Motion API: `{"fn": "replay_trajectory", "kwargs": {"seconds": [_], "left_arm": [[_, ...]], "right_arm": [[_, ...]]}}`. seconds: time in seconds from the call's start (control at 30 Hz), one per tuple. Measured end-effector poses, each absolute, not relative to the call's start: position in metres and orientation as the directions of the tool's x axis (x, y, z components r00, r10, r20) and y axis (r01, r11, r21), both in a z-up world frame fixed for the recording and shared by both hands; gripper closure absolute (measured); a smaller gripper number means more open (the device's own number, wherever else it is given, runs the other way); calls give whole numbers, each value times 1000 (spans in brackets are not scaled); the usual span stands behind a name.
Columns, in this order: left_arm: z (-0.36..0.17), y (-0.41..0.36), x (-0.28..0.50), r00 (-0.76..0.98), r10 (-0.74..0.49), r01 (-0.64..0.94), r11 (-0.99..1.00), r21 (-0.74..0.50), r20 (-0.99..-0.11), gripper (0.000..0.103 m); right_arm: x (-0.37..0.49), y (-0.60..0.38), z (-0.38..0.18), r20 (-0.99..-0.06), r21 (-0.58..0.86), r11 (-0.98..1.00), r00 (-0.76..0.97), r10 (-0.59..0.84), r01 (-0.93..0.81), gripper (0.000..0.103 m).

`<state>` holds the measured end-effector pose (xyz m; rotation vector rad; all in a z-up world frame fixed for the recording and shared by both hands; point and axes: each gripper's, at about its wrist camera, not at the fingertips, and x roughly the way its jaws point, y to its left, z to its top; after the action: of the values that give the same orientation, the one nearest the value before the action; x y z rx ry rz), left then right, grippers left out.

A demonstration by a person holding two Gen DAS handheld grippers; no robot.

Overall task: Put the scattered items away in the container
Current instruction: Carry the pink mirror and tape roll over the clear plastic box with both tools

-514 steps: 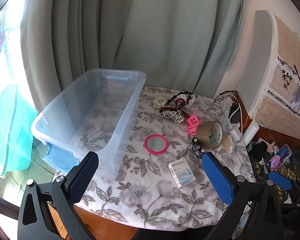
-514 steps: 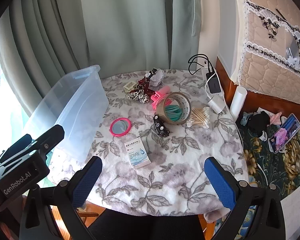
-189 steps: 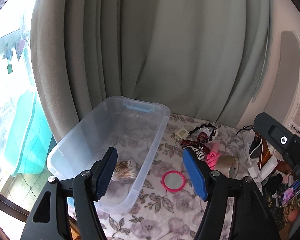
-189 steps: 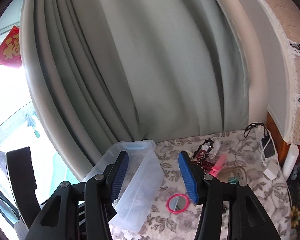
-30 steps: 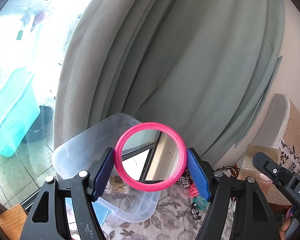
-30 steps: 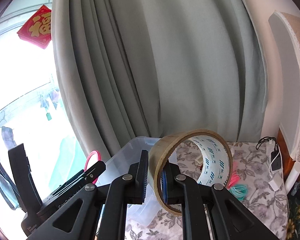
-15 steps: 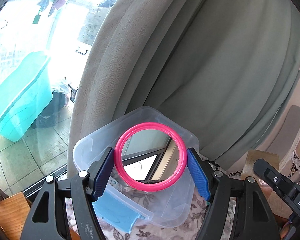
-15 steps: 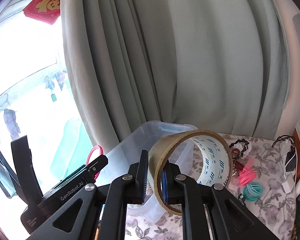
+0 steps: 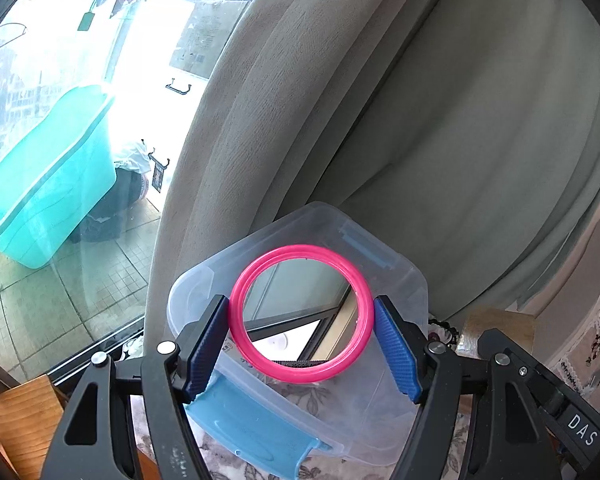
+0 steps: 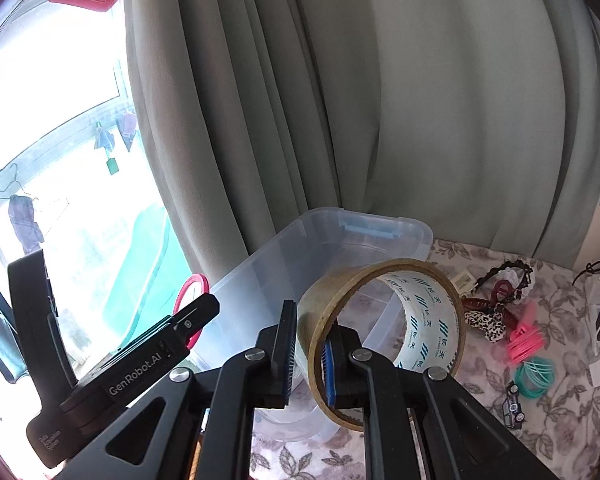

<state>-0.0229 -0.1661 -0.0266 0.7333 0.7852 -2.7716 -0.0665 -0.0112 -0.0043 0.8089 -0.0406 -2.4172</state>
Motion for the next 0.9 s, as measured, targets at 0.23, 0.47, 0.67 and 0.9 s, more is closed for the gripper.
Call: {"fn": "replay_trajectory", "kwargs": {"seconds": [0.23, 0.47, 0.67, 0.9], "left_arm": [[-33, -164, -25, -855, -26, 292, -850, -439, -518, 29], [-40, -165, -35, -842, -25, 301, -851, -431, -539, 29], [-42, -169, -39, -834, -24, 308, -849, -429, -551, 29], [-23, -163, -31, -831, -37, 314, -854, -414, -555, 29]], "right_arm": [[-82, -28, -20, -564, 195, -821, -624, -541, 536, 90], [-88, -38, -24, -571, 193, -808, -606, -554, 557, 90], [-90, -49, -24, -569, 185, -789, -591, -572, 586, 90], [-90, -58, -25, -568, 188, -765, -567, -596, 616, 89]]}}
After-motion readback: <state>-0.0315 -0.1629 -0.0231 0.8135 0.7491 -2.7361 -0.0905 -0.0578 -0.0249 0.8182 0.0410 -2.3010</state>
